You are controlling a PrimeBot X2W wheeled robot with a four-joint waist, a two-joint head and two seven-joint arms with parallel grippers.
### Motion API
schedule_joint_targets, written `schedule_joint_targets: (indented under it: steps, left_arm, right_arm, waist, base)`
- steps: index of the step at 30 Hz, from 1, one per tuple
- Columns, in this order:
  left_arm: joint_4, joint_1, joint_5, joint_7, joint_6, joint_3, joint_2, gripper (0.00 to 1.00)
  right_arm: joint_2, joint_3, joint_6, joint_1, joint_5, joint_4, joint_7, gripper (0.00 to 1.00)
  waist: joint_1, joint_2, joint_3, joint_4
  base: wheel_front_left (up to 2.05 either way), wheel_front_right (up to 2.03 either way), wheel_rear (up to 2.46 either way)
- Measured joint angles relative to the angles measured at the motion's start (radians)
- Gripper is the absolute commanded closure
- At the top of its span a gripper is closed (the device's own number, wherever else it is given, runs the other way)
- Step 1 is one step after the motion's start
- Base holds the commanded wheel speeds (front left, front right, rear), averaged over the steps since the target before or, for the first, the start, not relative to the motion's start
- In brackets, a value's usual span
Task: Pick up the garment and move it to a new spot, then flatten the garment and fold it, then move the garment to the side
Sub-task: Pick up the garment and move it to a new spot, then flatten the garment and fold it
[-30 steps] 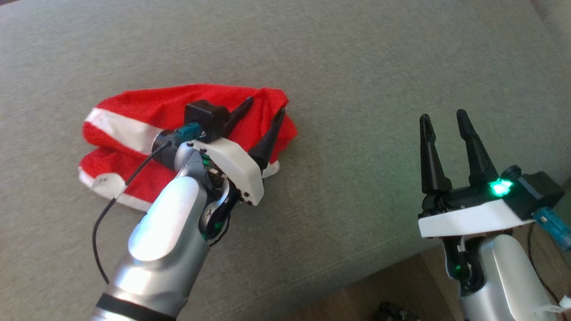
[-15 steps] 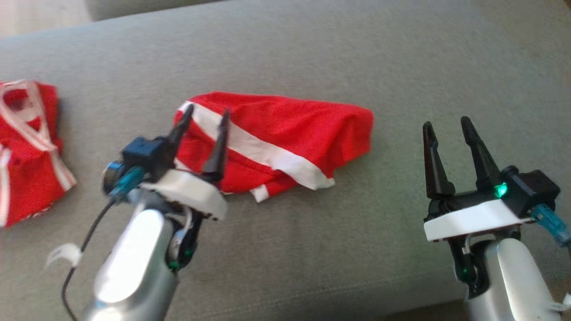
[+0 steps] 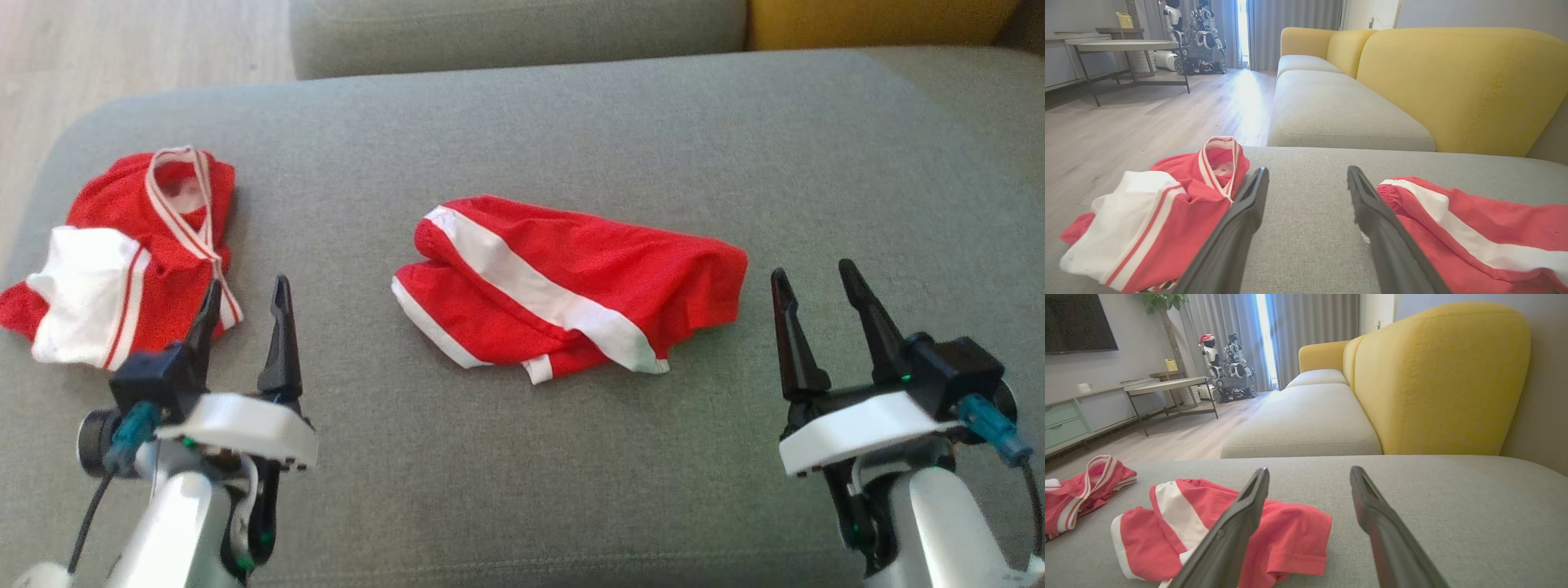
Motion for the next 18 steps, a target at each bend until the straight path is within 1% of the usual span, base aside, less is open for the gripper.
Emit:
schedule_joint_targets:
  steps: [1, 6, 18]
  left_arm:
    - [-0.006, 0.012, 0.003, -0.003, 0.006, 0.001, 0.007, 0.00]
    - [-0.039, 0.086, 0.012, -0.007, 0.006, -0.001, 0.015, 0.00]
    - [-0.061, 0.162, 0.016, -0.005, 0.007, -0.013, 0.030, 0.00]
  right_arm:
    - [0.000, 0.000, 0.000, 0.001, -0.004, 0.002, 0.003, 0.00]
    - [0.000, 0.003, 0.000, 0.047, -0.015, 0.014, 0.018, 0.00]
    - [0.000, 0.006, 0.000, 0.102, -0.015, 0.014, 0.036, 0.00]
  waist:
    - [0.0000, 0.0000, -0.006, 0.004]
    - [0.0000, 0.0000, -0.038, 0.012]
    - [0.0000, 0.0000, -0.086, -0.011]
  base:
    - [0.00, 0.00, 0.00]
    - [0.00, 0.00, 0.00]
    - [0.00, 0.00, 0.00]
